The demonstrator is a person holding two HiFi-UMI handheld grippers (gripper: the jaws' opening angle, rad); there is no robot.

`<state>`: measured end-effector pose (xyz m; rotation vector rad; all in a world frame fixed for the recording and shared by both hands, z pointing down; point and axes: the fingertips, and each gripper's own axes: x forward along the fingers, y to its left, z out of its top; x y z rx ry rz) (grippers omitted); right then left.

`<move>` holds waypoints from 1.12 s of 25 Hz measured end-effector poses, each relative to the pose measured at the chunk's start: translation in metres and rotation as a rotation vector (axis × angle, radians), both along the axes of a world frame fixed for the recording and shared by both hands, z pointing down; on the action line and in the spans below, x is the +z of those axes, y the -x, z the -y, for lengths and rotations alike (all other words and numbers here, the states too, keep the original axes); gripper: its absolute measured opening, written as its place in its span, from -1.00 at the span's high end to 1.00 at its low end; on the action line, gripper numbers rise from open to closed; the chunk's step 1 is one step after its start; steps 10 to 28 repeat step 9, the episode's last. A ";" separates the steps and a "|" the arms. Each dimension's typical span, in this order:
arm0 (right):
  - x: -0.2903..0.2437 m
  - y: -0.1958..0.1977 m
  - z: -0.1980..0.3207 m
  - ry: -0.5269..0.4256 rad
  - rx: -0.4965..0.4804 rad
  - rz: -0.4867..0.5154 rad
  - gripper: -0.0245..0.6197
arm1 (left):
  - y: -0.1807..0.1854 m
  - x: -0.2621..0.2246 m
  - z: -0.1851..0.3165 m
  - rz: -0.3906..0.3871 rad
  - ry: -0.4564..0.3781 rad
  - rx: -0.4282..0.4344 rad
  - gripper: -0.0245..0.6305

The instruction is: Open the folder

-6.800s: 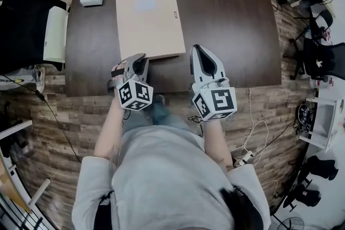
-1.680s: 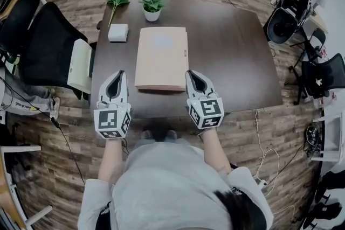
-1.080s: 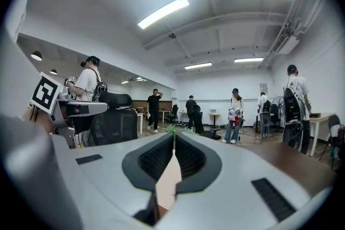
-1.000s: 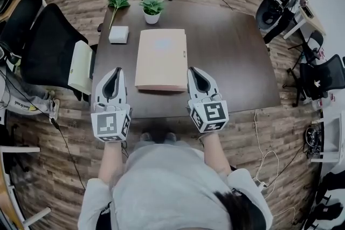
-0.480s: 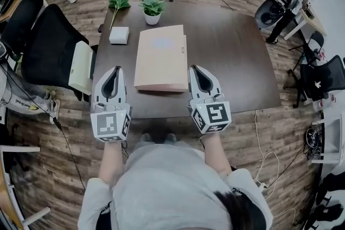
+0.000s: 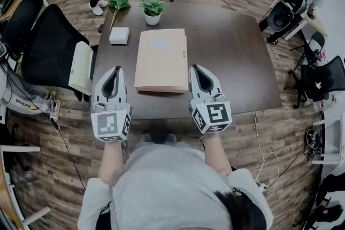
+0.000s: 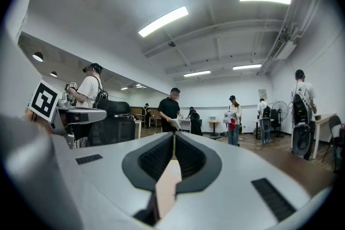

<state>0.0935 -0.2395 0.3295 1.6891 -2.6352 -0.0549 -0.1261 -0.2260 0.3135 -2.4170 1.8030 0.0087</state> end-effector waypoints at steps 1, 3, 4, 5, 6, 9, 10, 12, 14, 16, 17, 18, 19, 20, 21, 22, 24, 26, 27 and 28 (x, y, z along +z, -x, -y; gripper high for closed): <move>0.000 0.000 0.000 0.000 0.000 0.002 0.87 | 0.000 0.001 0.000 0.000 0.000 0.000 0.88; 0.001 0.000 0.000 -0.002 0.001 0.004 0.87 | 0.001 0.002 0.000 0.000 0.000 0.000 0.88; 0.002 0.000 0.001 -0.002 0.002 0.005 0.87 | 0.001 0.003 0.001 0.001 0.000 0.000 0.88; 0.002 0.000 0.001 -0.001 0.002 0.005 0.87 | 0.001 0.003 0.001 0.001 0.000 0.000 0.88; 0.003 0.000 0.002 0.000 0.003 0.004 0.87 | 0.000 0.004 0.002 0.001 0.000 0.000 0.88; 0.003 -0.001 0.004 0.003 0.005 0.004 0.87 | 0.000 0.004 0.004 0.000 0.002 0.000 0.88; 0.003 -0.001 0.004 0.003 0.005 0.004 0.87 | 0.000 0.004 0.004 0.000 0.002 0.000 0.88; 0.003 -0.001 0.004 0.003 0.005 0.004 0.87 | 0.000 0.004 0.004 0.000 0.002 0.000 0.88; 0.003 -0.001 0.004 0.003 0.005 0.004 0.87 | 0.000 0.004 0.004 0.000 0.002 0.000 0.88; 0.003 -0.001 0.004 0.003 0.005 0.004 0.87 | 0.000 0.004 0.004 0.000 0.002 0.000 0.88; 0.003 -0.001 0.004 0.003 0.005 0.004 0.87 | 0.000 0.004 0.004 0.000 0.002 0.000 0.88; 0.003 -0.001 0.004 0.003 0.005 0.004 0.87 | 0.000 0.004 0.004 0.000 0.002 0.000 0.88; 0.003 -0.001 0.004 0.003 0.005 0.004 0.87 | 0.000 0.004 0.004 0.000 0.002 0.000 0.88; 0.003 -0.001 0.004 0.003 0.005 0.004 0.87 | 0.000 0.004 0.004 0.000 0.002 0.000 0.88; 0.003 -0.001 0.004 0.003 0.005 0.004 0.87 | 0.000 0.004 0.004 0.000 0.002 0.000 0.88; 0.003 -0.001 0.004 0.003 0.005 0.004 0.87 | 0.000 0.004 0.004 0.000 0.002 0.000 0.88; 0.003 -0.001 0.004 0.003 0.005 0.004 0.87 | 0.000 0.004 0.004 0.000 0.002 0.000 0.88; 0.003 -0.001 0.004 0.003 0.005 0.004 0.87 | 0.000 0.004 0.004 0.000 0.002 0.000 0.88; 0.003 -0.001 0.004 0.003 0.005 0.004 0.87 | 0.000 0.004 0.004 0.000 0.002 0.000 0.88; 0.003 -0.001 0.004 0.003 0.005 0.004 0.87 | 0.000 0.004 0.004 0.000 0.002 0.000 0.88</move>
